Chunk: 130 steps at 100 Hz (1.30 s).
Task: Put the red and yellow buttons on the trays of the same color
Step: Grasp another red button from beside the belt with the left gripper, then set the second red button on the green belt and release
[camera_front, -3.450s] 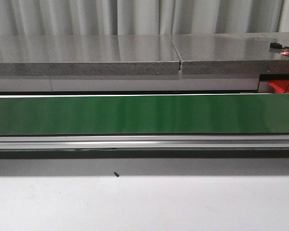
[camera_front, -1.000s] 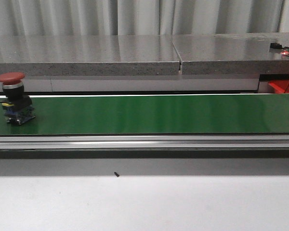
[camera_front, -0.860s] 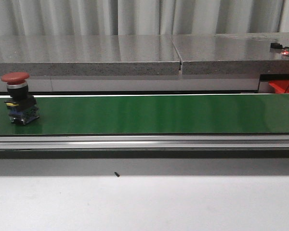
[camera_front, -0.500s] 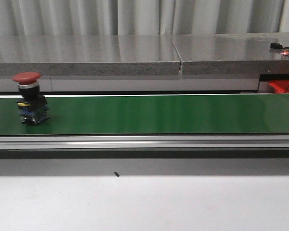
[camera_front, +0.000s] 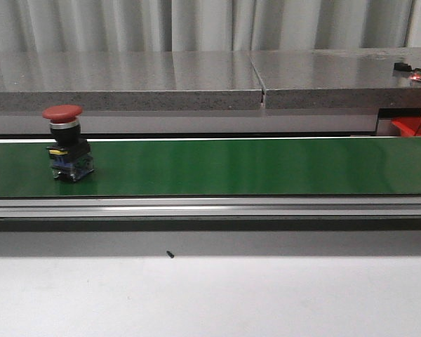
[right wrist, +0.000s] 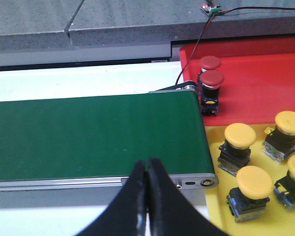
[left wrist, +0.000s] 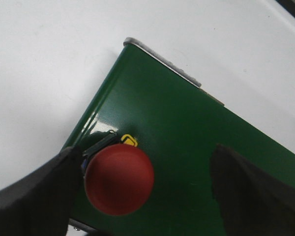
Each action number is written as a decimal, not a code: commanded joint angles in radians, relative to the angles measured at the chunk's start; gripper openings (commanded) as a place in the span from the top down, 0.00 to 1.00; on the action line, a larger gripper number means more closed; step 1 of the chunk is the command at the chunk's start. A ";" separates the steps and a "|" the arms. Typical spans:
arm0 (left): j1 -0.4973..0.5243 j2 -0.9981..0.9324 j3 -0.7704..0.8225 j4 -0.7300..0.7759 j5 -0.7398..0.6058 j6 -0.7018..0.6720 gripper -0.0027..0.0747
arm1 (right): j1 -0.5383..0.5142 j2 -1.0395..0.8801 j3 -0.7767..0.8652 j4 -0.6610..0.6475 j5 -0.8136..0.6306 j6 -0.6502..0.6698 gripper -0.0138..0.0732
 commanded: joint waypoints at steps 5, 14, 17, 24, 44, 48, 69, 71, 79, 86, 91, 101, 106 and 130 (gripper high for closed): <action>-0.005 -0.106 -0.027 -0.006 -0.013 0.042 0.39 | 0.000 0.004 -0.024 0.003 -0.079 -0.008 0.92; -0.005 -0.155 -0.027 -0.003 -0.005 0.081 0.48 | 0.000 0.004 -0.024 0.003 -0.079 -0.008 0.92; -0.007 -0.176 -0.027 -0.003 -0.004 0.094 0.51 | 0.000 0.004 -0.024 0.003 -0.079 -0.008 0.92; -0.024 -0.216 -0.027 -0.001 -0.002 0.126 0.64 | 0.000 0.004 -0.024 0.003 -0.079 -0.008 0.92; -0.152 -0.294 -0.027 0.061 0.008 0.153 0.99 | 0.000 0.004 -0.024 0.003 -0.079 -0.008 0.92; -0.188 -0.307 -0.027 0.074 0.013 0.153 0.99 | 0.000 0.004 -0.024 0.003 -0.079 -0.008 0.92; -0.355 -0.367 -0.027 0.122 0.026 0.153 0.99 | 0.000 0.004 -0.024 0.003 -0.079 -0.008 0.92; -0.367 -0.373 -0.027 0.122 0.026 0.153 0.99 | 0.000 0.004 -0.024 0.003 -0.079 -0.008 0.92; -0.408 -0.394 -0.027 0.122 0.026 0.153 0.99 | 0.000 0.004 -0.024 0.003 -0.079 -0.008 0.92; -0.440 -0.413 -0.027 0.130 0.026 0.153 0.99 | 0.000 0.004 -0.024 0.003 -0.079 -0.008 0.92; -0.456 -0.427 -0.027 0.130 0.026 0.153 0.99 | 0.000 0.004 -0.024 0.003 -0.079 -0.008 0.92; -0.470 -0.454 -0.027 0.130 0.026 0.153 0.99 | 0.000 0.004 -0.024 0.003 -0.079 -0.008 0.92; -0.470 -0.464 -0.027 0.130 0.026 0.153 0.99 | 0.000 0.004 -0.024 0.003 -0.079 -0.008 0.92; -0.470 -0.558 0.086 0.245 -0.034 -0.014 0.99 | 0.000 0.004 -0.024 0.003 -0.079 -0.008 0.92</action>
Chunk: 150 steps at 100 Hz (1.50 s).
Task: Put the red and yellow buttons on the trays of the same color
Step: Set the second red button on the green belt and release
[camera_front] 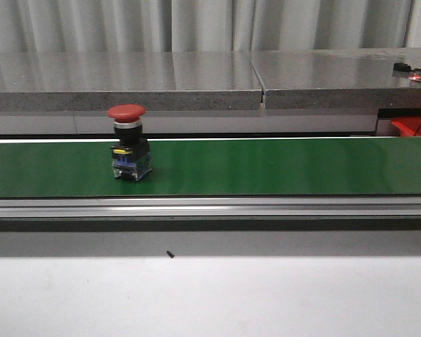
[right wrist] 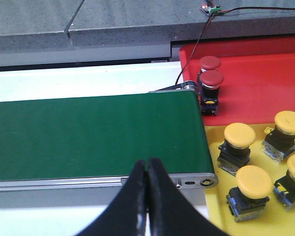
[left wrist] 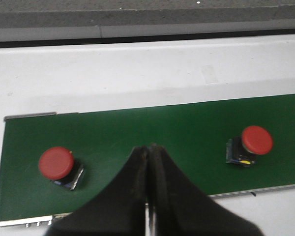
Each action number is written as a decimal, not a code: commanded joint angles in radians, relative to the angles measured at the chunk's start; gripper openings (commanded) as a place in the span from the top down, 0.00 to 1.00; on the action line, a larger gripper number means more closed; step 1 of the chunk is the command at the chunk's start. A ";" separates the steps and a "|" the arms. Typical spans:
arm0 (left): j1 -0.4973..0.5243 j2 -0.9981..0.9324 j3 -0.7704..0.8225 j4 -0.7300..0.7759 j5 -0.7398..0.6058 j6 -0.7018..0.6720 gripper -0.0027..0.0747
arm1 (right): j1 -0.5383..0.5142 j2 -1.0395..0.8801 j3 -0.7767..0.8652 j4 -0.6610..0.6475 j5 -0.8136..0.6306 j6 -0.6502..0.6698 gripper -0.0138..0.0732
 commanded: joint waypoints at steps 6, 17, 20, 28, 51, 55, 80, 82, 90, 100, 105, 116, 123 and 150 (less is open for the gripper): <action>-0.009 -0.080 0.079 0.034 -0.126 -0.070 0.99 | 0.000 0.004 -0.024 0.003 -0.079 -0.008 0.92; -0.009 -0.148 0.177 0.059 -0.187 -0.119 0.99 | 0.000 0.004 -0.024 0.003 -0.079 -0.008 0.92; -0.009 -0.167 0.208 0.064 -0.201 -0.125 0.99 | 0.000 0.004 -0.024 0.003 -0.079 -0.008 0.92; -0.009 -0.220 0.274 0.067 -0.233 -0.132 0.99 | 0.000 0.004 -0.024 0.003 -0.079 -0.008 0.92; -0.009 -0.405 0.439 0.067 -0.240 -0.132 0.99 | 0.000 0.004 -0.024 0.003 -0.079 -0.008 0.92; -0.009 -0.438 0.463 0.067 -0.240 -0.132 0.99 | 0.000 0.004 -0.024 0.003 -0.079 -0.008 0.92; -0.009 -0.572 0.539 0.067 -0.233 -0.132 0.99 | 0.000 0.004 -0.024 0.003 -0.079 -0.008 0.92; -0.009 -0.574 0.541 0.067 -0.233 -0.132 0.99 | 0.000 0.004 -0.024 0.003 -0.079 -0.008 0.92; -0.009 -0.577 0.541 0.067 -0.233 -0.132 0.99 | 0.000 0.004 -0.024 0.003 -0.079 -0.008 0.92; -0.009 -0.577 0.541 0.067 -0.233 -0.132 0.99 | 0.000 0.004 -0.024 0.003 -0.079 -0.008 0.92; -0.009 -0.577 0.541 0.067 -0.229 -0.132 0.99 | 0.000 0.004 -0.024 0.003 -0.079 -0.008 0.92; -0.009 -0.577 0.541 0.067 -0.227 -0.132 0.99 | 0.000 0.004 -0.024 0.003 -0.079 -0.008 0.92; -0.009 -0.577 0.541 0.067 -0.227 -0.132 0.99 | 0.000 0.004 -0.024 0.003 -0.079 -0.008 0.92; -0.009 -0.577 0.541 0.067 -0.227 -0.132 0.99 | 0.000 0.004 -0.024 0.003 -0.081 -0.008 0.92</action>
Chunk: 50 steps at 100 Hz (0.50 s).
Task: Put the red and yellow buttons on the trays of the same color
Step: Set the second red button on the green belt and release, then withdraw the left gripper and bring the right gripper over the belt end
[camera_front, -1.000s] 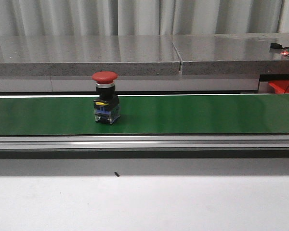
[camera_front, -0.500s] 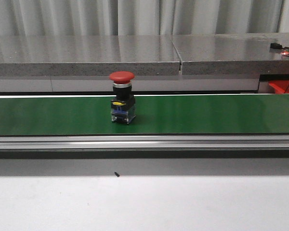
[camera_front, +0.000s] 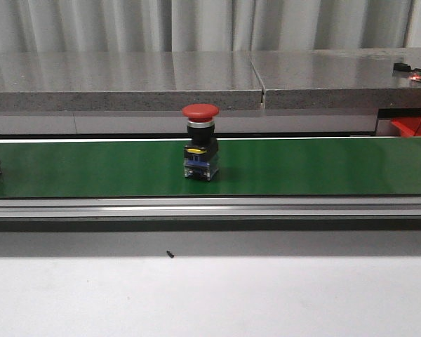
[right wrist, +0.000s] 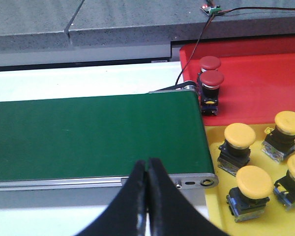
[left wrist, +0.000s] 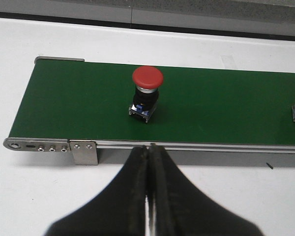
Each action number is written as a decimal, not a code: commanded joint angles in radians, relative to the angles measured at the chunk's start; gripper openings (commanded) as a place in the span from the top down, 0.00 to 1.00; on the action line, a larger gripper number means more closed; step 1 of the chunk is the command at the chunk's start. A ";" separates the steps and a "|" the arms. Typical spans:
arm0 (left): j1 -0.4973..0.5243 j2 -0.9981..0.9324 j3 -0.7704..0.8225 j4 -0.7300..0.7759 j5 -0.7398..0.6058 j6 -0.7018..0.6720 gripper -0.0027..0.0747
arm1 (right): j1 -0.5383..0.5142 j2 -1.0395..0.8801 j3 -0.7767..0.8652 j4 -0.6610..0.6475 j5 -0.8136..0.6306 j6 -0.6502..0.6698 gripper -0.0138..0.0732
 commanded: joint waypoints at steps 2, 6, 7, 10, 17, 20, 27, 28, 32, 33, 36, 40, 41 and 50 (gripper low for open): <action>-0.009 0.005 -0.026 -0.001 -0.065 -0.012 0.99 | 0.000 0.004 -0.024 0.003 -0.081 -0.008 0.92; -0.009 0.005 -0.026 -0.001 -0.065 -0.012 0.99 | 0.000 0.004 -0.024 0.003 -0.081 -0.008 0.92; -0.009 0.005 -0.026 -0.001 -0.065 -0.012 0.99 | 0.000 0.004 -0.024 0.004 -0.081 -0.008 0.92; -0.009 0.005 -0.026 -0.001 -0.065 -0.012 0.99 | 0.000 0.004 -0.024 0.005 -0.081 -0.008 0.92; -0.009 0.005 -0.026 -0.001 -0.065 -0.012 0.99 | 0.000 0.004 -0.024 0.011 -0.089 -0.008 0.92; -0.009 0.005 -0.026 -0.001 -0.065 -0.012 0.99 | 0.000 0.004 -0.024 0.015 -0.096 -0.008 0.92; -0.009 0.005 -0.026 -0.001 -0.065 -0.012 0.99 | 0.000 0.008 -0.031 0.029 -0.099 -0.008 0.92; -0.009 0.005 -0.026 -0.001 -0.065 -0.012 0.99 | 0.000 0.011 -0.033 0.031 -0.099 -0.008 0.92; -0.009 0.005 -0.026 -0.001 -0.065 -0.012 0.99 | 0.000 0.017 -0.040 0.031 -0.095 -0.008 0.92; -0.009 0.005 -0.026 -0.001 -0.065 -0.012 0.99 | 0.000 0.021 -0.042 0.031 -0.095 -0.008 0.92; -0.009 0.005 -0.026 -0.001 -0.065 -0.012 0.99 | 0.000 0.030 -0.048 0.031 -0.095 -0.008 0.92; -0.009 0.005 -0.026 -0.001 -0.065 -0.012 0.99 | 0.000 0.049 -0.061 0.031 -0.090 -0.008 0.92; -0.009 0.005 -0.026 -0.001 -0.065 -0.012 0.99 | 0.000 0.053 -0.064 0.031 -0.089 -0.008 0.92; -0.009 0.005 -0.026 -0.001 -0.065 -0.012 0.99 | 0.001 0.111 -0.108 0.031 -0.055 -0.008 0.92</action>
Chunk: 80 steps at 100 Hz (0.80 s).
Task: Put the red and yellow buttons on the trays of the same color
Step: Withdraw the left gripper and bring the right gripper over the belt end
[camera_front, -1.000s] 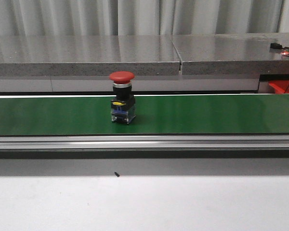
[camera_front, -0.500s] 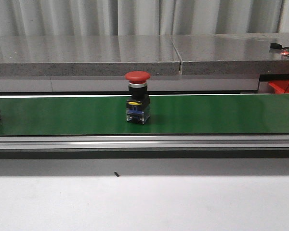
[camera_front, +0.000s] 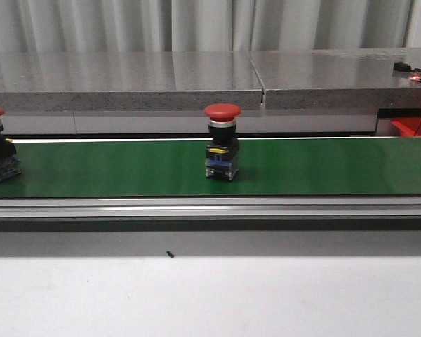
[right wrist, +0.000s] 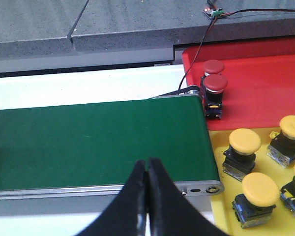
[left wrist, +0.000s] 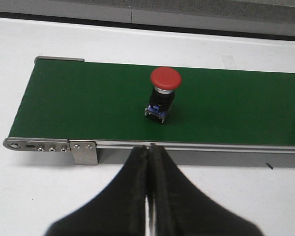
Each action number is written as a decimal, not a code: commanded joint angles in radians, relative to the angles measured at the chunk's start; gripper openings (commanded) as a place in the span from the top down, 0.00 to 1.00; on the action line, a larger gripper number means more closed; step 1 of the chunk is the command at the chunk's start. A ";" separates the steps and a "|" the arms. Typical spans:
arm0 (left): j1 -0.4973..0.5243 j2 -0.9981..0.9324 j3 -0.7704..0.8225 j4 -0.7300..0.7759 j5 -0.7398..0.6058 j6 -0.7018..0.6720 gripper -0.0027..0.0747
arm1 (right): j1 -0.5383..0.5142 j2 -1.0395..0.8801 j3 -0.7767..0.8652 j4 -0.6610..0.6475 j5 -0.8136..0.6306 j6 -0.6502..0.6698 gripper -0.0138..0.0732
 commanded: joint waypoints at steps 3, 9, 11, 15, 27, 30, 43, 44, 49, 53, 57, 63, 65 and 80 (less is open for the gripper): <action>-0.009 0.005 -0.026 -0.001 -0.065 -0.010 0.99 | 0.007 0.073 -0.082 0.005 -0.043 -0.020 0.92; -0.009 0.005 -0.026 -0.001 -0.065 -0.010 0.99 | 0.025 0.112 -0.114 0.005 -0.037 -0.042 0.92; -0.009 0.005 -0.026 -0.001 -0.065 -0.010 0.99 | 0.032 0.125 -0.125 0.005 -0.032 -0.051 0.92; -0.009 0.005 -0.026 -0.001 -0.065 -0.010 0.99 | 0.044 0.151 -0.147 0.005 -0.017 -0.060 0.92; -0.009 0.005 -0.026 -0.001 -0.065 -0.010 0.99 | 0.079 0.232 -0.209 0.008 0.034 -0.063 0.92; -0.009 0.005 -0.026 -0.001 -0.065 -0.010 0.99 | 0.089 0.252 -0.227 0.008 0.050 -0.063 0.92; -0.009 0.005 -0.026 -0.001 -0.065 -0.010 0.99 | 0.122 0.347 -0.332 0.008 0.141 -0.066 0.92; -0.009 0.005 -0.026 -0.001 -0.065 -0.010 0.99 | 0.126 0.353 -0.338 0.008 0.145 -0.066 0.92; -0.009 0.005 -0.026 -0.001 -0.065 -0.010 0.99 | 0.140 0.392 -0.380 0.008 0.176 -0.066 0.92; -0.009 0.005 -0.026 -0.001 -0.065 -0.010 0.99 | 0.152 0.426 -0.416 0.008 0.198 -0.066 0.91; -0.009 0.005 -0.026 -0.001 -0.065 -0.010 0.99 | 0.163 0.460 -0.450 0.008 0.218 -0.066 0.89; -0.009 0.005 -0.026 -0.001 -0.065 -0.010 0.99 | 0.181 0.503 -0.492 0.009 0.239 -0.066 0.82; -0.009 0.005 -0.026 -0.001 -0.065 -0.010 0.99 | 0.188 0.519 -0.507 0.009 0.250 -0.066 0.78; -0.009 0.005 -0.026 -0.001 -0.065 -0.010 0.99 | 0.237 0.631 -0.592 0.009 0.275 -0.066 0.33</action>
